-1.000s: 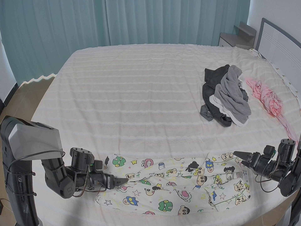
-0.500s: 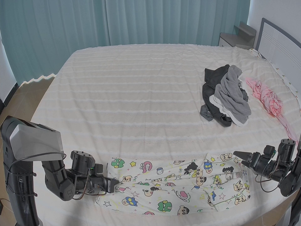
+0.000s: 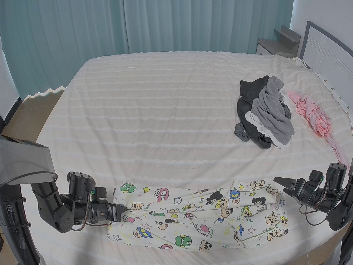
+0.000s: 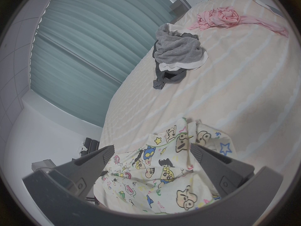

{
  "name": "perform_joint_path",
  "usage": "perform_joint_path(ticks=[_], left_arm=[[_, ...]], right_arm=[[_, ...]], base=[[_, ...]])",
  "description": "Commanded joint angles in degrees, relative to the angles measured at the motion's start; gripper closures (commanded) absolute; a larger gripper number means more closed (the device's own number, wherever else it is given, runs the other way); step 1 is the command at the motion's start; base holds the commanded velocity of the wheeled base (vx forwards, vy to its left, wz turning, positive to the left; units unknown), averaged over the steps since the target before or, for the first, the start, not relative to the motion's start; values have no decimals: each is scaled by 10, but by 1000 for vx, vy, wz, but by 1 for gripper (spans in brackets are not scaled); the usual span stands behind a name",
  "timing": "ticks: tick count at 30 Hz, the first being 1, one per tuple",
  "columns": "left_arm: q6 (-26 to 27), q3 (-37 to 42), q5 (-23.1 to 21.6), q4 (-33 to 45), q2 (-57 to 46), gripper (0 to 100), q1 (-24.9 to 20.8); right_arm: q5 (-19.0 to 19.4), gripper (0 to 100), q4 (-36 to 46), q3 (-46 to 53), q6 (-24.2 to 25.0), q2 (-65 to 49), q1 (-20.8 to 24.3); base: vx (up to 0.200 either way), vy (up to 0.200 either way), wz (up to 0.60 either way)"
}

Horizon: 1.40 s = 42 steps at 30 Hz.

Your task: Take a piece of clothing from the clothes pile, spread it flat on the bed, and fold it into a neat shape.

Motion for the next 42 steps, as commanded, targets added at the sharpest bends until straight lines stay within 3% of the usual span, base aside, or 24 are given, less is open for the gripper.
perform_joint_path(ticks=[1, 10, 23, 26, 31, 42], left_arm=[[1, 12, 0, 0, -28, 100, 28], [5, 22, -5, 2, -59, 100, 90], [7, 19, -6, 38, -99, 100, 122], [43, 4, -9, 107, -123, 100, 155], [66, -36, -61, 199, -172, 100, 220], [137, -118, -91, 329, -192, 100, 363]], right_arm=[[0, 0, -1, 10, 0, 0, -1], [0, 0, -1, 10, 1, 1, -1], [0, 0, -1, 10, 1, 1, 0], [-1, 0, -1, 10, 1, 1, 0], [-1, 0, -1, 10, 1, 1, -1], [-1, 0, -1, 10, 1, 1, -1]], base=[[0, 0, 0], [0, 0, 0], [0, 0, 0], [0, 0, 0], [0, 0, 0], [0, 0, 0]])
